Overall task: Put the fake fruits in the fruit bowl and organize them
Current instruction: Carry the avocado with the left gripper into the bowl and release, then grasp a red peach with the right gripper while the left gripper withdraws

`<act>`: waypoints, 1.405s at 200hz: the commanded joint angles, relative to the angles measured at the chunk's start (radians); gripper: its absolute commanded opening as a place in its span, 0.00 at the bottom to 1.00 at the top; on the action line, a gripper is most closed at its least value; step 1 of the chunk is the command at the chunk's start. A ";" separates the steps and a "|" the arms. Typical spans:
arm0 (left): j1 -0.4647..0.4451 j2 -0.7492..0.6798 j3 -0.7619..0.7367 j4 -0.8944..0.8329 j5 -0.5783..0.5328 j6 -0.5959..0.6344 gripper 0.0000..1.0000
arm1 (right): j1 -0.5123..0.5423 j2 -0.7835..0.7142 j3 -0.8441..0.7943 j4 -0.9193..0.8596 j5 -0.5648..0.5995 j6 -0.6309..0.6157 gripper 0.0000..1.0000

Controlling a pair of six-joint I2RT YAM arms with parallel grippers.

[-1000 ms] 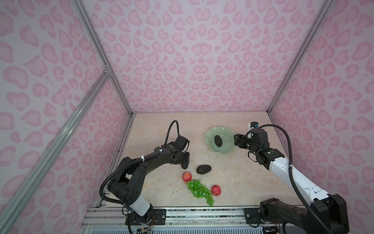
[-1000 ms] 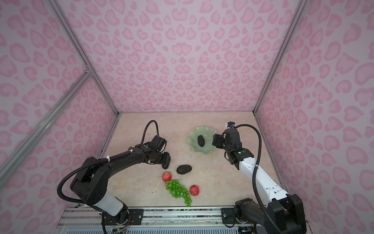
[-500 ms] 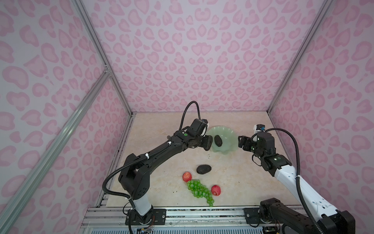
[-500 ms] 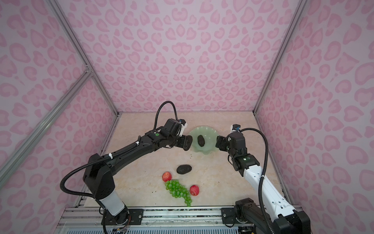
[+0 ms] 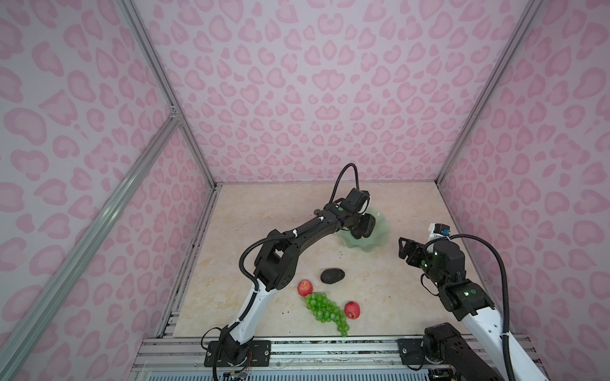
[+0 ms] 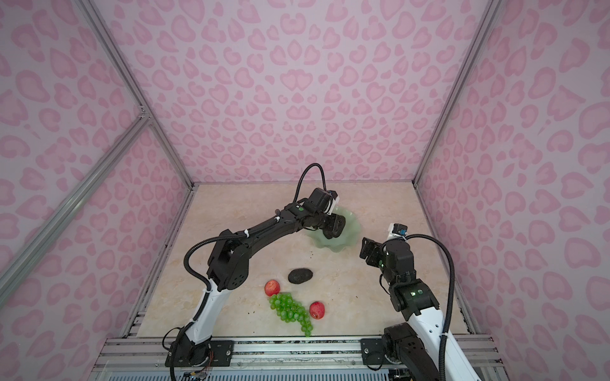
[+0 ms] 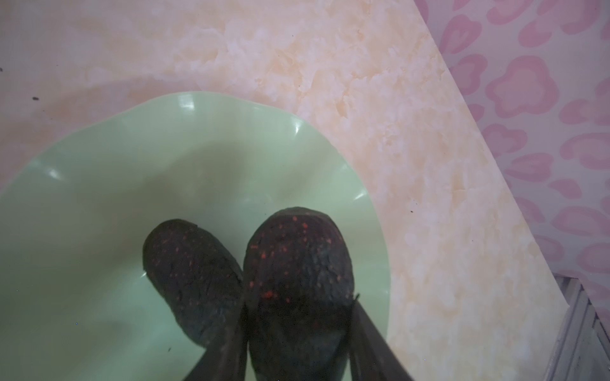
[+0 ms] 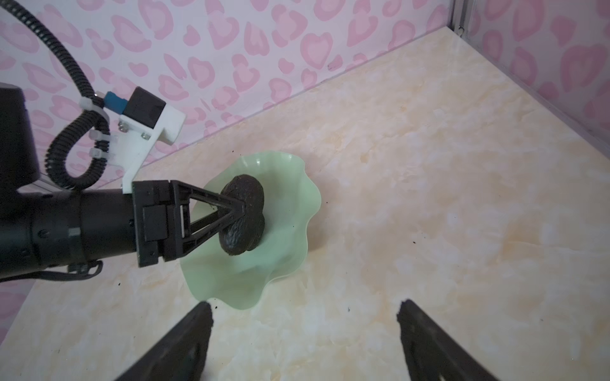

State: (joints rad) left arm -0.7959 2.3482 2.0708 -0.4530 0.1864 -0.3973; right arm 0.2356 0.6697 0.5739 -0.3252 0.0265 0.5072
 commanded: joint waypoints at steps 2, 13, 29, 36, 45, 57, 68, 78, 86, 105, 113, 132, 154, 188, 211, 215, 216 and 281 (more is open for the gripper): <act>-0.002 0.070 0.060 0.001 -0.017 -0.024 0.46 | 0.001 -0.008 -0.008 -0.018 -0.002 0.019 0.89; -0.003 0.091 0.069 0.002 -0.013 -0.030 0.47 | 0.001 -0.007 -0.006 -0.019 -0.003 0.016 0.89; -0.002 0.109 0.069 0.002 -0.005 -0.029 0.49 | 0.000 -0.004 -0.005 -0.015 -0.005 0.013 0.89; -0.003 0.111 0.068 0.001 -0.008 -0.031 0.51 | 0.000 -0.004 -0.005 -0.015 -0.005 0.014 0.89; -0.002 0.109 0.066 0.000 -0.006 -0.028 0.52 | 0.000 -0.002 -0.006 -0.013 -0.007 0.013 0.89; -0.002 0.101 0.067 0.000 0.001 -0.028 0.55 | 0.001 0.001 -0.006 -0.011 -0.008 0.014 0.89; -0.003 0.086 0.068 0.002 0.008 -0.026 0.61 | 0.001 0.006 -0.001 -0.014 -0.007 0.013 0.88; -0.003 0.069 0.066 0.005 0.015 -0.025 0.67 | 0.000 0.008 0.005 -0.019 -0.007 0.011 0.88; -0.003 0.052 0.066 0.008 0.020 -0.020 0.68 | 0.000 0.008 0.012 -0.026 -0.007 0.007 0.88; -0.003 -0.007 0.058 0.024 0.031 -0.014 0.70 | 0.000 0.009 0.020 -0.039 -0.033 -0.014 0.88; -0.002 -0.039 0.055 0.032 0.028 -0.011 0.70 | 0.002 0.009 0.020 -0.047 -0.065 -0.034 0.87; -0.002 -0.139 0.036 0.063 -0.004 0.006 0.70 | 0.024 0.003 0.009 -0.100 -0.127 -0.030 0.85; -0.001 -0.279 -0.009 0.141 -0.059 0.041 0.71 | 0.120 -0.013 -0.016 -0.180 -0.110 -0.017 0.84; 0.000 -0.496 -0.133 0.271 -0.159 0.115 0.72 | 0.364 0.000 -0.062 -0.177 -0.026 0.102 0.83; 0.010 -0.654 -0.314 0.380 -0.228 0.142 0.74 | 0.536 0.067 -0.075 -0.137 0.055 0.174 0.82; 0.012 -0.676 -0.345 0.403 -0.232 0.144 0.75 | 0.558 0.081 -0.076 -0.129 0.064 0.183 0.82; 0.012 -0.681 -0.354 0.408 -0.232 0.144 0.75 | 0.564 0.084 -0.076 -0.127 0.066 0.185 0.82; 0.019 -0.765 -0.437 0.486 -0.117 0.116 0.76 | 0.663 0.178 -0.118 -0.025 0.060 0.254 0.82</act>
State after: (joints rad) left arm -0.7746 2.0636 1.6268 -0.0429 0.0212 -0.2810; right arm 0.8841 0.8356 0.4606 -0.4026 0.0650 0.7261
